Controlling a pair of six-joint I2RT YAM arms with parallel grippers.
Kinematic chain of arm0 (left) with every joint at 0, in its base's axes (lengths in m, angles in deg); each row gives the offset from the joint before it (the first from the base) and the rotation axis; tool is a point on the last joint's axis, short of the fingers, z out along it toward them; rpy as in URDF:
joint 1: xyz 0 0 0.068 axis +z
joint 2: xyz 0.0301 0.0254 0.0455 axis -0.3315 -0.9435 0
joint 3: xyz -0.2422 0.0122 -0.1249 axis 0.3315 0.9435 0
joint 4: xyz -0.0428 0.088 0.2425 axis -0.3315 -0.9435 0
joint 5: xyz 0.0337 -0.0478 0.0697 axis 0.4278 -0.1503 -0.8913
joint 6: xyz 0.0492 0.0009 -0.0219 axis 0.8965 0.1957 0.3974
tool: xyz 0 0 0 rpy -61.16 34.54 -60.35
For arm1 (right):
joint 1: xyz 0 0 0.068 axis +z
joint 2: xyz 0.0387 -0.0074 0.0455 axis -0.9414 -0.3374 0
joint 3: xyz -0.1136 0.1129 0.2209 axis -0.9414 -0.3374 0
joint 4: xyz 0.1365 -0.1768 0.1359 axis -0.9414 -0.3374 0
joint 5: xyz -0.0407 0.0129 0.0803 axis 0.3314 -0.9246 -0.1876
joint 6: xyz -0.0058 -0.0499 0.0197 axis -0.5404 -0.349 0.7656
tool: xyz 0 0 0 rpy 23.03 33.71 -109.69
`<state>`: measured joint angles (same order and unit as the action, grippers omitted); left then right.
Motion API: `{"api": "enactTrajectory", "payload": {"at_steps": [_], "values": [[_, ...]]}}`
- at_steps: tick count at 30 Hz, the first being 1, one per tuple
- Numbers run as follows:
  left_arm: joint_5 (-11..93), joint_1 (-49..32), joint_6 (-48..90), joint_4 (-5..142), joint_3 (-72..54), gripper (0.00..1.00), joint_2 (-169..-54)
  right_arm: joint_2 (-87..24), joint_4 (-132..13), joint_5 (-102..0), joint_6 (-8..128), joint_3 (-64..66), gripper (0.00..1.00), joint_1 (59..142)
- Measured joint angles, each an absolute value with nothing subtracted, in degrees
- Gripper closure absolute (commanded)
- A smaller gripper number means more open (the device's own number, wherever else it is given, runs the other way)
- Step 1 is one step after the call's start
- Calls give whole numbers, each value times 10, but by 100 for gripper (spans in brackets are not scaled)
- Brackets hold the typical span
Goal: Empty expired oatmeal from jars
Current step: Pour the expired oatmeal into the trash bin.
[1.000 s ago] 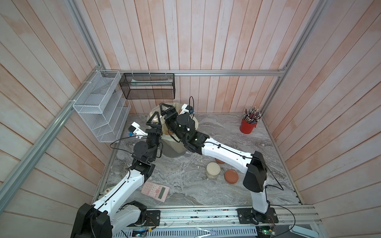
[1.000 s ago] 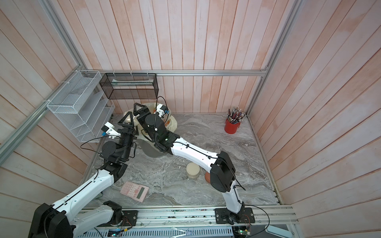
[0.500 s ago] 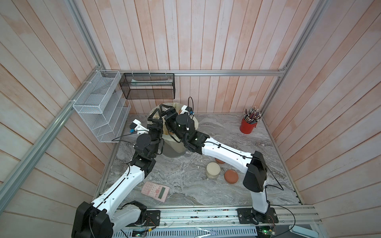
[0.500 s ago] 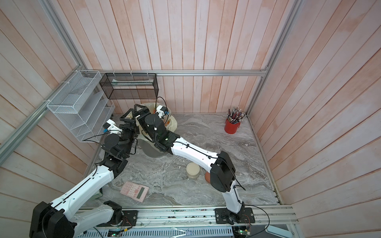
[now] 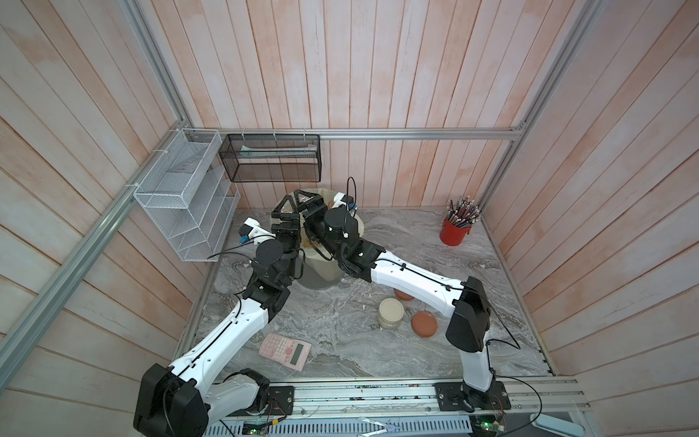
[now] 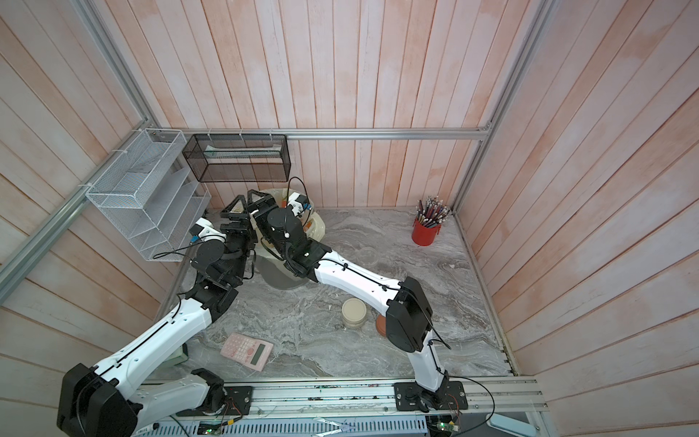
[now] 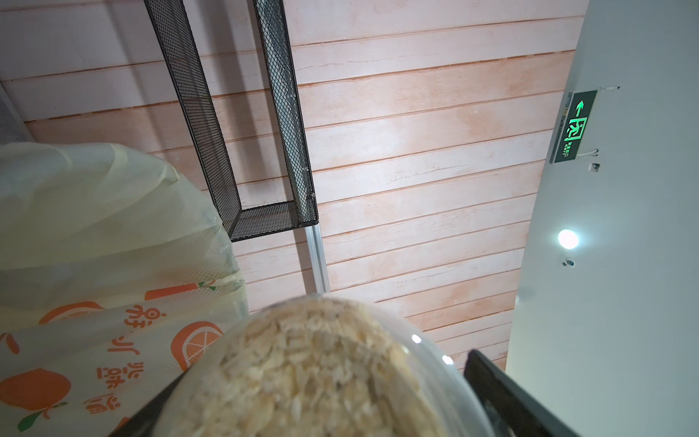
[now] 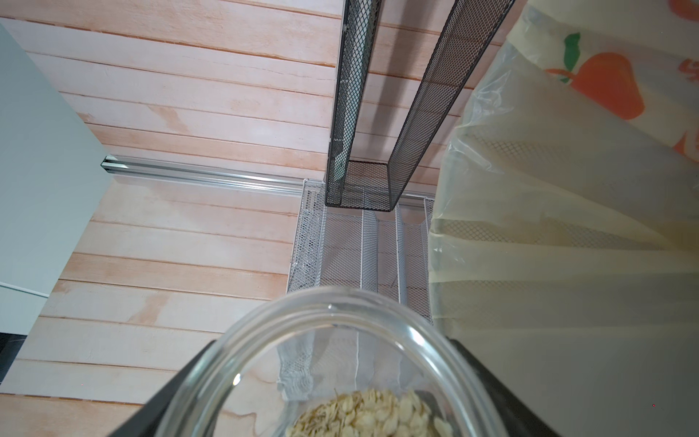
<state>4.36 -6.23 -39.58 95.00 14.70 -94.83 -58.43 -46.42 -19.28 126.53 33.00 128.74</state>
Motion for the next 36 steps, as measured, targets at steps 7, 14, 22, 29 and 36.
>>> {"api": "enactTrajectory", "payload": {"at_steps": [7, 14, 22, 29, 36], "values": [[40, -63, -409, 951, 133, 35, -958, -584, -452, -197, 1290, 330, 55, 1281], [40, -63, -402, 958, 127, 58, -965, -584, -446, -200, 1292, 331, 52, 1279], [40, -63, -399, 972, 127, 72, -973, -584, -445, -209, 1292, 331, 27, 1274], [39, -63, -392, 988, 122, 76, -987, -584, -446, -213, 1293, 331, 11, 1268], [43, -61, -371, 996, 116, 77, -1007, -584, -463, -230, 1294, 331, 5, 1262]]}}
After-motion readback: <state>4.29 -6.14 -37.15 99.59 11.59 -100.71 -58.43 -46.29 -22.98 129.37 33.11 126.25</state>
